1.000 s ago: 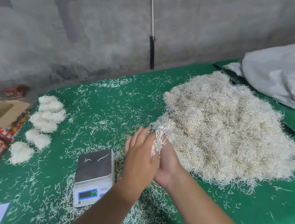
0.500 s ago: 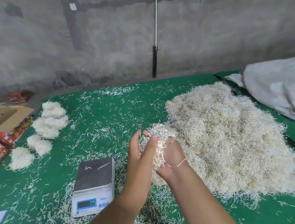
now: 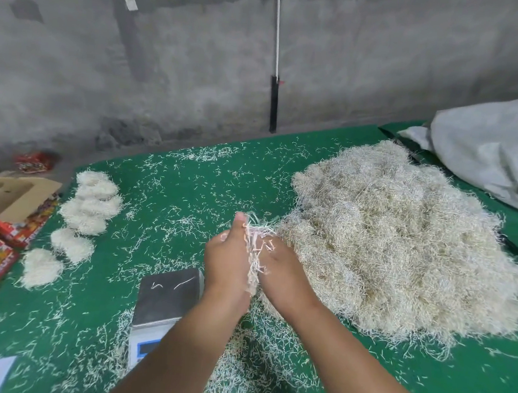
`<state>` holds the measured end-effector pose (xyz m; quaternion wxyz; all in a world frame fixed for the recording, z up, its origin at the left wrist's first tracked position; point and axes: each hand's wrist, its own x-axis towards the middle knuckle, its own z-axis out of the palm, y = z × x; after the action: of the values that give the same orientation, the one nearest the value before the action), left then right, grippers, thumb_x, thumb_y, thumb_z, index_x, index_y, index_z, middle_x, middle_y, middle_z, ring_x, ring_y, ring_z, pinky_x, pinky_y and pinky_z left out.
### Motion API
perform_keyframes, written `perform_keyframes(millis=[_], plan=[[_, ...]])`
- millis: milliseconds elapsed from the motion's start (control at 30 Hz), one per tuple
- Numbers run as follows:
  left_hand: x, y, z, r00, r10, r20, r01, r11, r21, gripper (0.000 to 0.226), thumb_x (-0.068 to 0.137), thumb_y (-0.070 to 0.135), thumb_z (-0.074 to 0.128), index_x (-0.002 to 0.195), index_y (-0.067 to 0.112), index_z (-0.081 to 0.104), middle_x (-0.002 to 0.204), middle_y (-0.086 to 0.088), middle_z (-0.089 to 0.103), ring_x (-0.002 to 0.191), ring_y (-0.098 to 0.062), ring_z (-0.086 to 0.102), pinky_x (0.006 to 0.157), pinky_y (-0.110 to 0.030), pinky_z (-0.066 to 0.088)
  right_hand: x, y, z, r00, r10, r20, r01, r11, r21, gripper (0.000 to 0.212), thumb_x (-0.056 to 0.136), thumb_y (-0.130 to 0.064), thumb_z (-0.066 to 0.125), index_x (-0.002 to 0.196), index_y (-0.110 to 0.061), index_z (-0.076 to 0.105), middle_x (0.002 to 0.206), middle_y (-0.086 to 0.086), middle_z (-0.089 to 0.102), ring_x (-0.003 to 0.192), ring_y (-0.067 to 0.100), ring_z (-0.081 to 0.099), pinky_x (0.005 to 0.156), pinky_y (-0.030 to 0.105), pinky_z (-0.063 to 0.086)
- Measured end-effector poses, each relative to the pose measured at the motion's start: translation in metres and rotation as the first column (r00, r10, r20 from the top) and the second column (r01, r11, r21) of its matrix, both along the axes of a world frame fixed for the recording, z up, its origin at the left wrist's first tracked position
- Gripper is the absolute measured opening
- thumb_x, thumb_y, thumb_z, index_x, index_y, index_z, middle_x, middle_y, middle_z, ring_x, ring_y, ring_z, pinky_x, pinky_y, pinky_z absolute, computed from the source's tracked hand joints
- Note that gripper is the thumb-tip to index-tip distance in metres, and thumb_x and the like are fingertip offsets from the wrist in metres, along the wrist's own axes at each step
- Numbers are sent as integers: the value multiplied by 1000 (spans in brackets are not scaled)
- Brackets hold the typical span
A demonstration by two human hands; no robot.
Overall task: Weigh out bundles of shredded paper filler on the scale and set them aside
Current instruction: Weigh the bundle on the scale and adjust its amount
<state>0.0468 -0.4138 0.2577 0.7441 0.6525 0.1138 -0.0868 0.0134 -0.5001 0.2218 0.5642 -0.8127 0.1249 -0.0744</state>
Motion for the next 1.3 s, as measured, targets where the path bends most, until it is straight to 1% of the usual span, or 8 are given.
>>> perform_keyframes(millis=[167,467,600,667,833,967,1167,1300], plan=[[20,16,7,996,85,3,-85,996,6,37,96,54,67,88,18,60,71,-2,52,61,-18,43,58,-29,37,-12,-20,-9,998,-22,-66,57,811,583,34,110,-38,50,124,-19,74,104,-4,80,100,16,76,96,40,61],[-5,23,10,839,-297,455,110,913,393,33,105,25,45,116,50,63,73,7,63,48,-7,45,45,-30,37,-12,-7,-6,997,-20,-80,82,346,935,56,103,-63,51,142,-24,63,123,8,72,112,29,73,90,50,60],[-22,15,-1,636,-430,641,69,859,507,42,94,15,40,118,43,61,113,19,62,110,-8,62,90,-32,50,-9,21,17,993,116,6,-17,97,995,24,106,-32,55,109,-14,69,106,11,62,104,30,62,126,49,29],[-19,18,-11,592,-476,650,-32,792,609,46,89,16,35,119,42,60,128,21,54,129,-10,49,105,-37,40,-10,25,21,993,114,27,-22,-42,999,26,107,-33,55,125,-16,63,115,10,63,113,27,62,115,43,46],[5,39,-32,706,-539,460,-187,485,854,51,89,17,32,131,26,61,153,3,46,149,-22,31,119,-53,26,-13,37,13,995,-17,-96,98,228,969,88,93,-81,52,160,-26,41,164,10,42,149,27,43,126,55,28],[8,34,-51,755,-577,311,-88,382,920,45,97,8,46,137,25,59,148,7,52,147,-18,34,120,-45,26,-12,44,-2,991,-29,-129,129,422,898,73,89,-84,55,138,-31,65,149,4,61,137,19,58,115,51,44],[-18,41,-84,835,-550,-21,454,666,592,19,105,47,43,118,45,57,111,29,54,102,-6,57,79,-26,45,1,44,-55,913,-166,-373,407,454,793,61,95,-60,64,120,-4,68,104,19,75,101,31,75,95,53,56],[-16,98,-110,802,-537,-259,593,765,250,41,86,79,50,124,65,56,109,47,49,109,3,54,90,-29,43,8,39,-87,871,-161,-465,454,627,633,88,95,-73,53,161,-18,36,170,13,28,156,41,27,120,70,21]])
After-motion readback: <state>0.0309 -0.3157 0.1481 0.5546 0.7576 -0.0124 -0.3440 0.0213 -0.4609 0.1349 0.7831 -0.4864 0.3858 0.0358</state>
